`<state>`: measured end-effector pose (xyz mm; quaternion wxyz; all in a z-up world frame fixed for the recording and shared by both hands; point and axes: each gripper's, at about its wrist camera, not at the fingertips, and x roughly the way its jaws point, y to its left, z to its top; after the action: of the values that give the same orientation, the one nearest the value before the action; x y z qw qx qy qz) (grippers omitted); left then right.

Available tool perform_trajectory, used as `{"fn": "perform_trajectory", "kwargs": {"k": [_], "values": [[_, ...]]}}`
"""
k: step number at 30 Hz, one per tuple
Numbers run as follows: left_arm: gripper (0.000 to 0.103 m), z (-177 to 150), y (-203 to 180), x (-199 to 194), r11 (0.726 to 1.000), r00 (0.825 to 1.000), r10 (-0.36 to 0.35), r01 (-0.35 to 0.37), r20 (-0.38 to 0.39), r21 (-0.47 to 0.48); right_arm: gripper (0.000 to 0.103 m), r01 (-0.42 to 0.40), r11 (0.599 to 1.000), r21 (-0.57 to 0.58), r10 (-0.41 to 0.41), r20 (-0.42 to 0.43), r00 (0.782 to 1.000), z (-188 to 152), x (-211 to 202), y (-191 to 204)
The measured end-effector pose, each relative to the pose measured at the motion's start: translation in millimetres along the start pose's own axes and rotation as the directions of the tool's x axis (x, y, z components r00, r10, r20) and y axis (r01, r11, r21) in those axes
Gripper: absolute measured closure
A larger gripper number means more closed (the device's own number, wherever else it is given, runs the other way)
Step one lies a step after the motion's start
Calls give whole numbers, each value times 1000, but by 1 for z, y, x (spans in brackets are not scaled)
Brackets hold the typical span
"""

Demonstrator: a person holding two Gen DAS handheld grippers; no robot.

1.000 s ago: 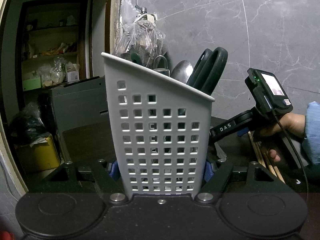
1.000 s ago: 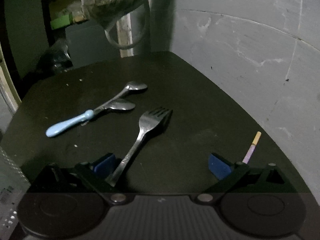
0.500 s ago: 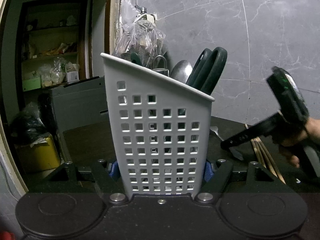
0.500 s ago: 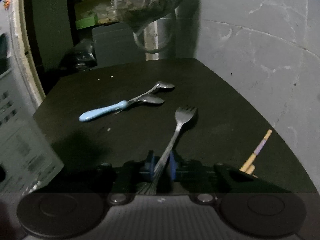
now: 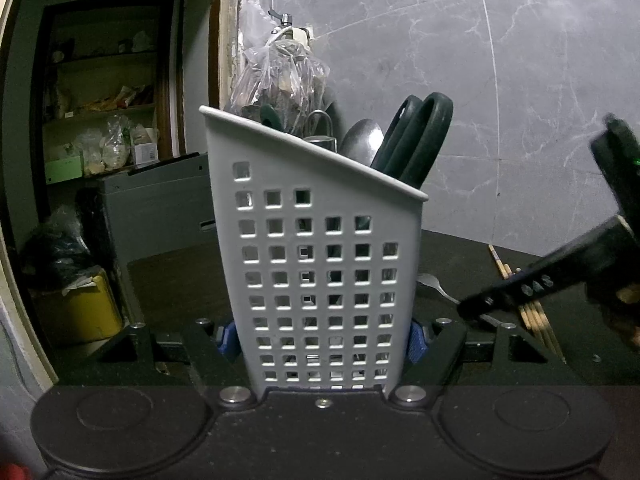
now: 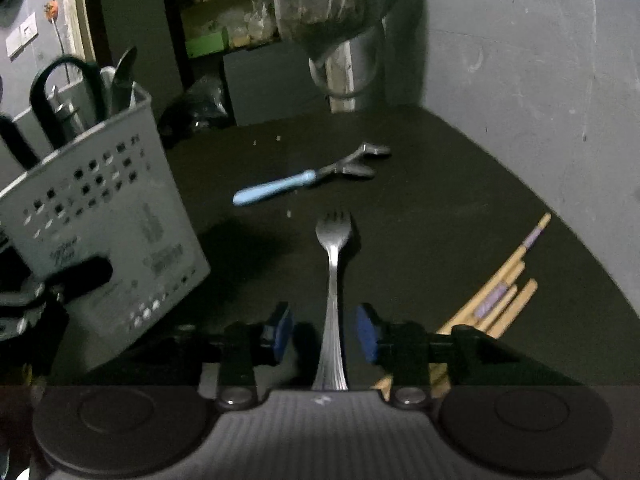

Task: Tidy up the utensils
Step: 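Lift the fork and carry it toward the white basket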

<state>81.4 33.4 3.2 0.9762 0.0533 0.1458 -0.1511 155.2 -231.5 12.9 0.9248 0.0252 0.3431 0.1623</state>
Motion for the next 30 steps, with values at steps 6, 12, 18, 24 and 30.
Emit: {"fn": "perform_trajectory", "kwargs": {"k": [6,12,18,24,30], "values": [[27,2,-3,1,1000,1000,2,-2,-1,2,55,-22,1000,21,22,-22,1000,23,32,-4],[27,2,-3,1,1000,1000,3,-3,-2,3,64,-66,994,88,71,-53,996,40,54,-18],[27,2,-3,2,1000,1000,6,-6,-3,3,77,-86,990,115,93,-57,994,44,59,-22],[27,2,-4,2,1000,1000,5,-5,-3,2,78,-99,989,108,106,-58,993,37,54,-17],[27,2,-3,1,1000,1000,5,-5,-3,2,76,-127,988,90,133,-72,988,33,50,-9]]}}
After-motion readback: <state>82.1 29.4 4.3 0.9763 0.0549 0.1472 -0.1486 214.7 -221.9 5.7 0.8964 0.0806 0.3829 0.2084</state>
